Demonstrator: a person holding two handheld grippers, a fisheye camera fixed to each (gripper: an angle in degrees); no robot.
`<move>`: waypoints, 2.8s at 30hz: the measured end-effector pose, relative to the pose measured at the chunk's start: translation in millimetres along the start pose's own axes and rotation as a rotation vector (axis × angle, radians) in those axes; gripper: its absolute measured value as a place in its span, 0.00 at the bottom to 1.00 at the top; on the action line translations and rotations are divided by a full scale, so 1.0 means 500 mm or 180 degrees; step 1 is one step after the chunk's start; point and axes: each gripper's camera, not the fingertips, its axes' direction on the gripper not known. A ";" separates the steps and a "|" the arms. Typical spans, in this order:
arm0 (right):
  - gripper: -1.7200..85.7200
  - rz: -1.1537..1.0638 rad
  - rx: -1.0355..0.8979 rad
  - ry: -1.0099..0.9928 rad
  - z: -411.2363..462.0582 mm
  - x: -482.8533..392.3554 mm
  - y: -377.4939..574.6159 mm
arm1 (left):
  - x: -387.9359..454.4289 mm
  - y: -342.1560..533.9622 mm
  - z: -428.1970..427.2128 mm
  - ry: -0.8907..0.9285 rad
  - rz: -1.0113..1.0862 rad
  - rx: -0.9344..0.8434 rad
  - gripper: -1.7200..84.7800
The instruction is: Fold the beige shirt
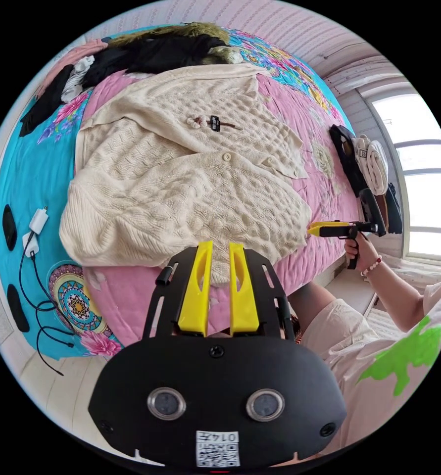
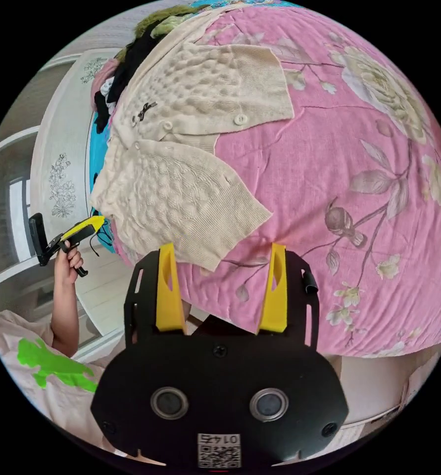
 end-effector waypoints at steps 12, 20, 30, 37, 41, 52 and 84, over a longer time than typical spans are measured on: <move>0.02 -0.0517 0.0480 -0.0259 -0.075 0.029 -0.114 | 0.048 0.040 0.011 -0.0343 0.0231 -0.0016 0.12; 0.15 -0.0154 -0.0021 -0.0365 0.144 0.071 -0.014 | 0.073 0.050 0.040 -0.0554 0.0243 -0.0079 0.12; 0.20 -0.0300 0.0171 0.0573 0.266 -0.023 -0.026 | 0.057 0.072 0.048 -0.0525 0.0071 -0.0052 0.12; 0.21 -0.0598 0.0171 0.1399 0.354 -0.070 -0.045 | 0.075 0.065 0.060 -0.0523 0.0189 -0.0100 0.12; 0.21 -0.0579 0.0175 0.1532 0.409 -0.078 -0.044 | 0.096 0.063 0.068 -0.0498 0.0264 -0.0128 0.12; 0.13 -0.0660 0.0145 0.1362 0.471 -0.078 -0.031 | 0.118 0.111 0.078 -0.0504 0.0333 -0.0180 0.11; 0.20 -0.1515 0.0221 -0.0194 0.536 -0.023 0.087 | 0.077 0.404 0.100 -0.0479 0.0057 0.0176 0.10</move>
